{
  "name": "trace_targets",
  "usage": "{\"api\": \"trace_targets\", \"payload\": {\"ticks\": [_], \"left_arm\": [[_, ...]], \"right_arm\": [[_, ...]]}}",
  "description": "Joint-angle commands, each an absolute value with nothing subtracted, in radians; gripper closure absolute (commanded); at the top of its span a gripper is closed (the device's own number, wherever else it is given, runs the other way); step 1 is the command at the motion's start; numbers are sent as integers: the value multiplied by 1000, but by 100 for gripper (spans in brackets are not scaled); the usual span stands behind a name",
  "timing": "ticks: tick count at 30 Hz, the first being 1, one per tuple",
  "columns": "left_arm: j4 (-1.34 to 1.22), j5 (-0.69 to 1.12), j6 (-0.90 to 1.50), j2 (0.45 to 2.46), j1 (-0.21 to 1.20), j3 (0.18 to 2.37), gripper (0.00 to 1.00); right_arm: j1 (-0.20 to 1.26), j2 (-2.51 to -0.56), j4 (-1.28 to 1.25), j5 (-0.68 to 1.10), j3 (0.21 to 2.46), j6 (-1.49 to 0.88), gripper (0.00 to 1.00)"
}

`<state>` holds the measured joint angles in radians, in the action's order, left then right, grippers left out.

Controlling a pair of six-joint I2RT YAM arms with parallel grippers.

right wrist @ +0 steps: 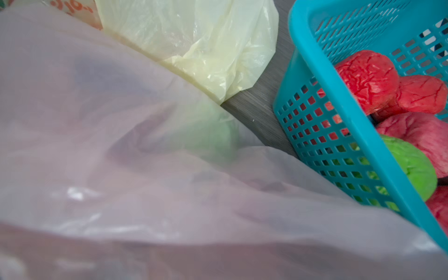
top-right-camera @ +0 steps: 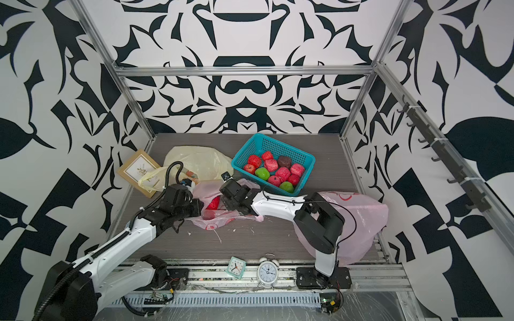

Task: Untie the knot of a plastic bag & take out the apple
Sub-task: Pick up the apple from the plastic bag.

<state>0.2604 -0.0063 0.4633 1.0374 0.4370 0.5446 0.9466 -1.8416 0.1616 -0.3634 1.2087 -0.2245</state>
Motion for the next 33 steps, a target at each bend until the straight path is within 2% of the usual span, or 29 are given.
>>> {"api": "trace_targets", "payload": {"ticks": [1,11,14,16,20,23,26,33], "left_arm": [[248,0,456,1039,439,533,82],[247,4,450,1043,439,534,82],[251,5,448,1042,439,535,82],[250,5,448,1042,439,535,82],[252,5,448,1045,439,535,82],[252,2,447,1043,438,538,82],[250,0,440,1051,439,551,81],[220,-6,426,1073,439,587,80]], "right_arm": [[919,-1866,174,-375,1270,-194,14],[866,-1950,170,-326,1316,-177,13],[855,-1969,166,-313,1322,-178,16],[853,-1973,162,-311,1322,-178,22],[853,-1951,149,-293,1306,-182,43],[853,-1904,148,-261,1286,-186,50],[853,-1839,187,-203,1278,-183,55],[832,-1700,426,147,1335,-130,55]]}}
